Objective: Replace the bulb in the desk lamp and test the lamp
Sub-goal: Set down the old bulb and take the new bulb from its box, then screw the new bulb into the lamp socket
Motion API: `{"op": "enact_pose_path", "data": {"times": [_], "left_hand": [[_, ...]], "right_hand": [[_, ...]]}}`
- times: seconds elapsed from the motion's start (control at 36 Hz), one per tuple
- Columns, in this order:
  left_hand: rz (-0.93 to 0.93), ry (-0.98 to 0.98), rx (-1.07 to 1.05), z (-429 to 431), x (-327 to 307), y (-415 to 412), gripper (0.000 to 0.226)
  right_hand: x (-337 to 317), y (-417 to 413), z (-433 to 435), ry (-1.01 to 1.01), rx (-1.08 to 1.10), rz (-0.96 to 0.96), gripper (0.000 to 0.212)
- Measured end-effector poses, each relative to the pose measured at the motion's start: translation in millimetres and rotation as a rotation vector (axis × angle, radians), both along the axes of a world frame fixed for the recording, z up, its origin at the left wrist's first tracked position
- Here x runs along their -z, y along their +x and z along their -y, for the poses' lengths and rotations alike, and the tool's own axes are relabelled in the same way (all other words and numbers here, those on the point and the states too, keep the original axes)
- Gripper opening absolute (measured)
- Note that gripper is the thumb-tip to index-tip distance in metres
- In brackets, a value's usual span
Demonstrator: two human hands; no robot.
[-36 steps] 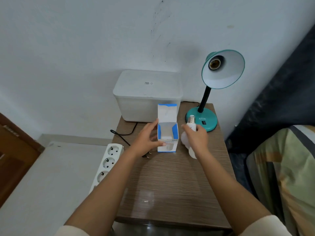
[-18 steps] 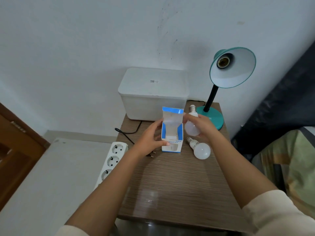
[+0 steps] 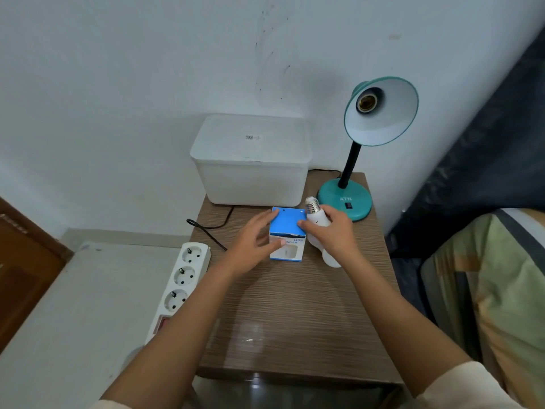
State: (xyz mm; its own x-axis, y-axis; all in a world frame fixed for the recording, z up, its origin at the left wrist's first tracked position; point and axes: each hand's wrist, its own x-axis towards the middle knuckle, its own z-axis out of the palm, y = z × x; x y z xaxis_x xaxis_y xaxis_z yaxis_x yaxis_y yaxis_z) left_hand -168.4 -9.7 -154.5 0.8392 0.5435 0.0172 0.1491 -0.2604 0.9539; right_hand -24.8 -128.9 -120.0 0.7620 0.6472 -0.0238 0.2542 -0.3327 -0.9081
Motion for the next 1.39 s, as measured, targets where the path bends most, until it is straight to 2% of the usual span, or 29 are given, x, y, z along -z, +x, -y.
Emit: {"op": "enact_pose_path", "data": {"times": [0.25, 0.44, 0.56, 0.83, 0.92, 1.08, 1.22, 1.39], "left_hand": [[-0.046, 0.066, -0.019, 10, -2, 1, 0.06], [-0.114, 0.274, -0.042, 13, -1, 1, 0.057], [-0.16, 0.39, -0.065, 19, -5, 3, 0.055], [-0.254, 0.403, -0.058, 27, -15, 7, 0.058], [-0.259, 0.428, -0.056, 28, -17, 8, 0.058], [-0.179, 0.516, -0.129, 23, -36, 14, 0.058], [-0.016, 0.598, -0.019, 18, -94, 61, 0.068], [0.102, 0.651, 0.121, 3, -160, 139, 0.083]], "right_hand": [[5, -3, -1, -0.033, 0.012, 0.088, 0.032], [5, -6, 0, -0.032, -0.009, 0.15, 0.021], [1, -8, 2, -0.067, -0.029, 0.163, 0.029], [-16, 1, 23, -0.067, 0.029, -0.101, 0.035], [-29, 4, 33, -0.049, 0.033, -0.122, 0.035], [-72, 24, 43, 0.026, 0.192, 0.044, 0.039], [-118, 47, 45, 0.191, 0.241, 0.234, 0.033], [-148, 77, 27, 0.1, 0.177, 0.2, 0.04]]}}
